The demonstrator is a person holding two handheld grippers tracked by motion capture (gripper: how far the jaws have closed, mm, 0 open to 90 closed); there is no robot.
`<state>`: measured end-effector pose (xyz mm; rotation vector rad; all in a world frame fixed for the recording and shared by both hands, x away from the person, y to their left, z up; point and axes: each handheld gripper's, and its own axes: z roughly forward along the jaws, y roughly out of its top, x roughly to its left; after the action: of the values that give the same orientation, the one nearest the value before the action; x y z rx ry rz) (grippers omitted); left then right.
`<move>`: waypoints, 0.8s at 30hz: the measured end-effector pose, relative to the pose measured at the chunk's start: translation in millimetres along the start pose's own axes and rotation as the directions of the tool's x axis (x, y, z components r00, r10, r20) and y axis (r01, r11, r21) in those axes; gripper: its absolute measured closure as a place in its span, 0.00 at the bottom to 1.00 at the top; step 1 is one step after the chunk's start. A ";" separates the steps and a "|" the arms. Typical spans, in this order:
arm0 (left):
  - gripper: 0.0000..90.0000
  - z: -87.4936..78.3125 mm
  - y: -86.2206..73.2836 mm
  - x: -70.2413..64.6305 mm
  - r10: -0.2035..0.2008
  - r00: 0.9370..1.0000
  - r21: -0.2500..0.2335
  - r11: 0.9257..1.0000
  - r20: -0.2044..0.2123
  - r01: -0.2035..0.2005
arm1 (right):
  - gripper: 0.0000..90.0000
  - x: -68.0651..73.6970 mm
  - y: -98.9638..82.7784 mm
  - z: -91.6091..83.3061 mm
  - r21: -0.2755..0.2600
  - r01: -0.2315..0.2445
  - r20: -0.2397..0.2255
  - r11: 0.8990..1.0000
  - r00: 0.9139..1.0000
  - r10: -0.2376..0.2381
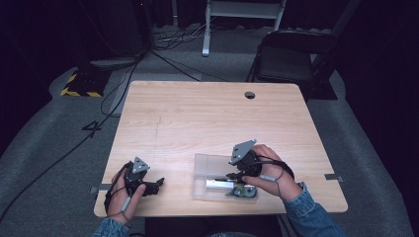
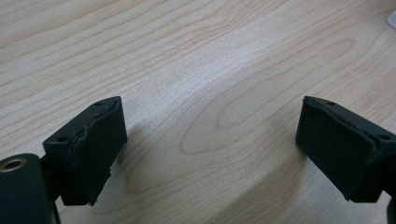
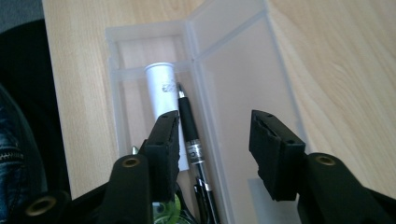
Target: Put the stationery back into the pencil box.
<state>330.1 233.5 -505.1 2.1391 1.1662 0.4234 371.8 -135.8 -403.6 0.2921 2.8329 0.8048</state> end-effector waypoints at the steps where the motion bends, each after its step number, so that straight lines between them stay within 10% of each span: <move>1: 0.10 0.5 0.0 0.1 0.000 1.000 -0.004 1.000 -0.001 0.000 | 0.58 -1.5 -1.1 -2.7 -0.005 -0.004 0.007 1.000 1.000 0.004; 11: 0.05 3.2 2.7 2.9 0.009 1.000 0.013 1.000 0.000 -0.009 | 0.49 -23.4 -26.4 -37.8 -0.131 -0.156 0.104 0.979 0.980 0.170; 24: 0.00 6.5 6.1 7.5 0.008 1.000 0.023 1.000 -0.001 -0.008 | 0.44 -50.3 -83.8 -70.7 -0.218 -0.328 0.208 0.919 0.905 0.372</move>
<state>341.7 234.8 -505.9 2.1647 1.1683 0.4164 392.6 -252.9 -383.1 0.8330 2.4868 1.0035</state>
